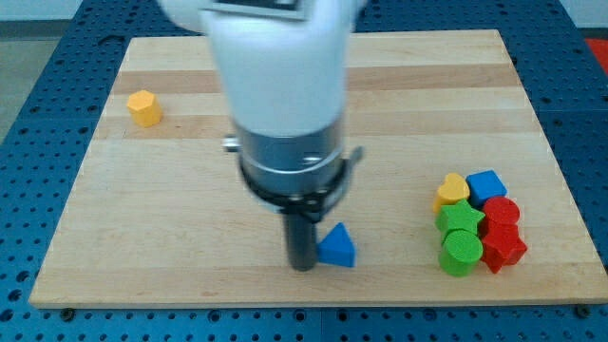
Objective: Move the blue triangle closer to the group of blocks
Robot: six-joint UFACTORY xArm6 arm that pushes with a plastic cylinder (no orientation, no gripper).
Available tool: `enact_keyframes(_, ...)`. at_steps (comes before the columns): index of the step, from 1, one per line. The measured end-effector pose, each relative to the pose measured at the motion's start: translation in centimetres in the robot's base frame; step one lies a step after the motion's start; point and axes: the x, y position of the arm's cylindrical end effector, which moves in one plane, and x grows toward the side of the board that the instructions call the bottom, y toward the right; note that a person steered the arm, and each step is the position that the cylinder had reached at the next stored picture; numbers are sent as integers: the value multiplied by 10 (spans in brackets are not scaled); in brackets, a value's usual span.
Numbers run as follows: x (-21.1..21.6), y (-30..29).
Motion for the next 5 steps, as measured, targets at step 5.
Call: enact_keyframes(5, -18, 29)
